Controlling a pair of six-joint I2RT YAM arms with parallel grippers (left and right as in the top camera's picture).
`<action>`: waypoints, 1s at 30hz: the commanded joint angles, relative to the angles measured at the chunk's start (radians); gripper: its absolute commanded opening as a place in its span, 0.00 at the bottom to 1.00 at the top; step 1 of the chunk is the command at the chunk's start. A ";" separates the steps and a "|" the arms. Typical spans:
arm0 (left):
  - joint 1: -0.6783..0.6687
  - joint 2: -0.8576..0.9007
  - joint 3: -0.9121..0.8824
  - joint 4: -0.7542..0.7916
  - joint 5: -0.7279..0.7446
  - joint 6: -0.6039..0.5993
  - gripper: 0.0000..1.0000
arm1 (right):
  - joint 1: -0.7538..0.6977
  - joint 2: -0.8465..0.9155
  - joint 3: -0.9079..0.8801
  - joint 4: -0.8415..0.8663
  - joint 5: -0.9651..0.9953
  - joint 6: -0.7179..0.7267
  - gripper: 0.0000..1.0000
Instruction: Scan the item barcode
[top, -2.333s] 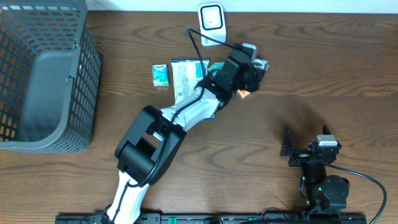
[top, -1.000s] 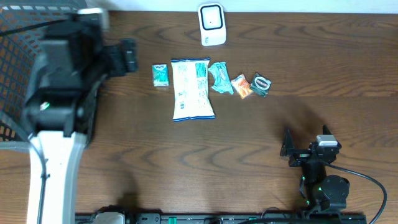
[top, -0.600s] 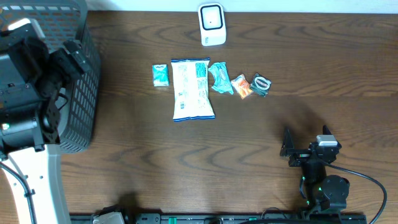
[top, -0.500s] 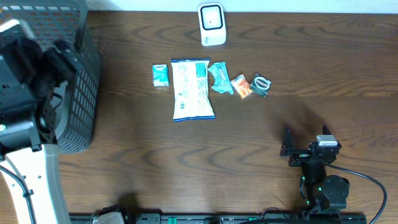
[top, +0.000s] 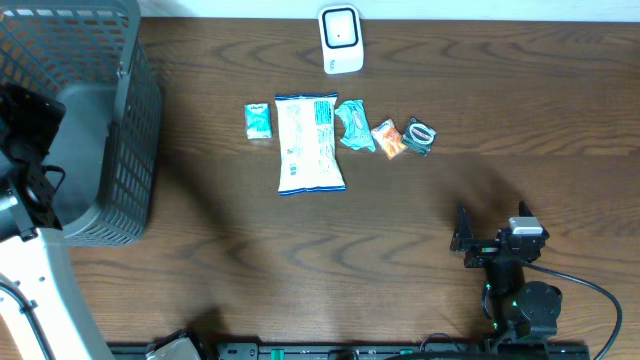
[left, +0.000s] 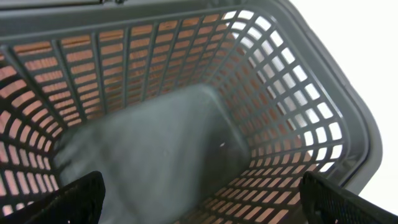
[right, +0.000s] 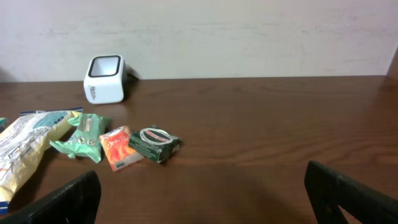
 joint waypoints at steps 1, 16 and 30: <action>0.003 0.006 0.003 -0.019 -0.013 -0.013 0.98 | -0.006 -0.004 -0.003 -0.002 0.005 0.011 0.99; 0.002 0.018 0.002 -0.044 -0.013 -0.013 0.98 | -0.006 -0.004 -0.003 -0.002 0.005 0.011 0.99; 0.002 0.018 0.003 -0.044 -0.013 -0.013 0.98 | -0.006 -0.004 -0.003 0.056 -0.203 0.138 0.99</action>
